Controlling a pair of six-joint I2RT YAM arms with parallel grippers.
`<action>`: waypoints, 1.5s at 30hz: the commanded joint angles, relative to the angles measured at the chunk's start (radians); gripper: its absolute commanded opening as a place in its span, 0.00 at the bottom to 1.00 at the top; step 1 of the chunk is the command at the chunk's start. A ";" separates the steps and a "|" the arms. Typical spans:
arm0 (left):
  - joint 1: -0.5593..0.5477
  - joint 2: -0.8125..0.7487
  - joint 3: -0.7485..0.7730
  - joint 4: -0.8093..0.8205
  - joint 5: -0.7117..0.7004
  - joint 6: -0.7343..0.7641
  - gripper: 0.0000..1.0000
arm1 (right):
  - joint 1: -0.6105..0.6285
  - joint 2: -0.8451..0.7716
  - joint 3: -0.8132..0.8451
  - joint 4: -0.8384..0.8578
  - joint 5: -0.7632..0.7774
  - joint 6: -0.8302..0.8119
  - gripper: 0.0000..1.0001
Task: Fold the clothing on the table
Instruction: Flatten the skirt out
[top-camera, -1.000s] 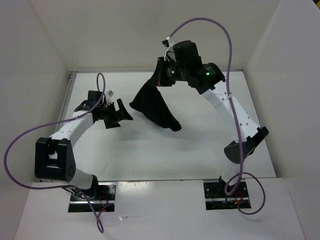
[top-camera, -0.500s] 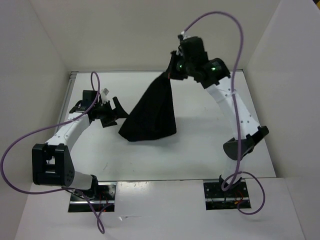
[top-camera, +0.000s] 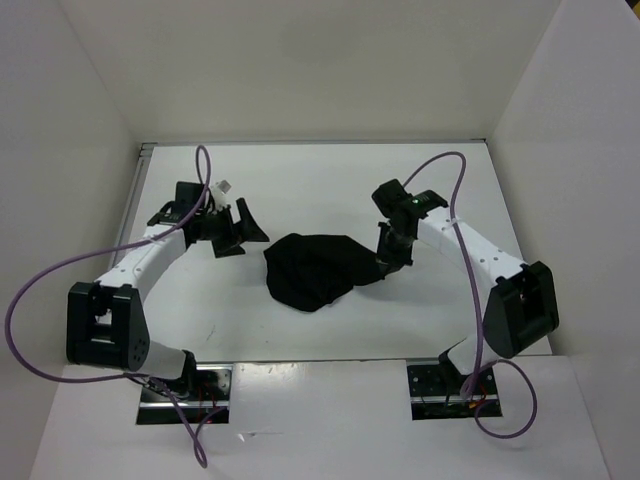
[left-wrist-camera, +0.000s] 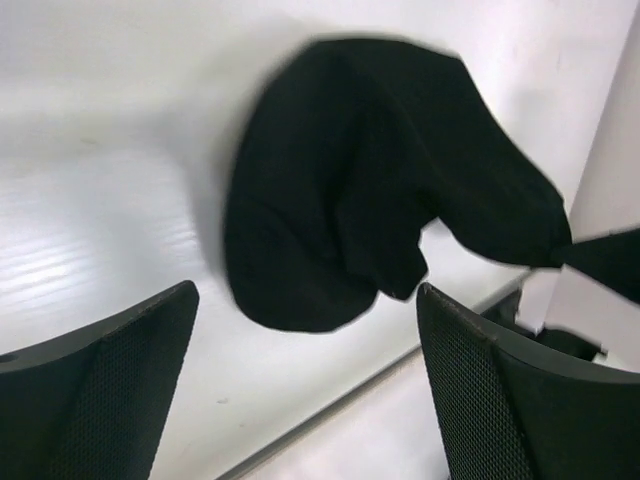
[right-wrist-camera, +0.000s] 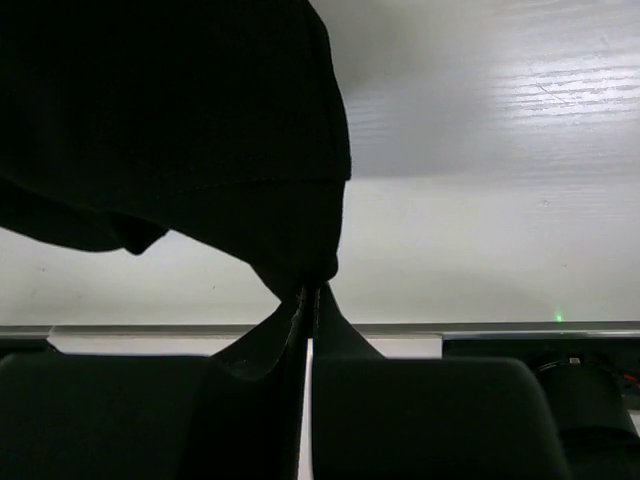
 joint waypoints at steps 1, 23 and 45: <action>-0.081 0.027 -0.011 0.011 0.078 0.040 0.94 | 0.007 0.001 -0.041 0.013 0.039 0.045 0.00; -0.154 0.629 0.326 -0.015 -0.086 -0.026 0.07 | 0.069 -0.019 -0.111 0.084 -0.093 0.097 0.00; -0.238 0.232 -0.028 0.183 0.173 -0.173 0.35 | -0.013 0.084 -0.027 0.150 -0.016 0.020 0.00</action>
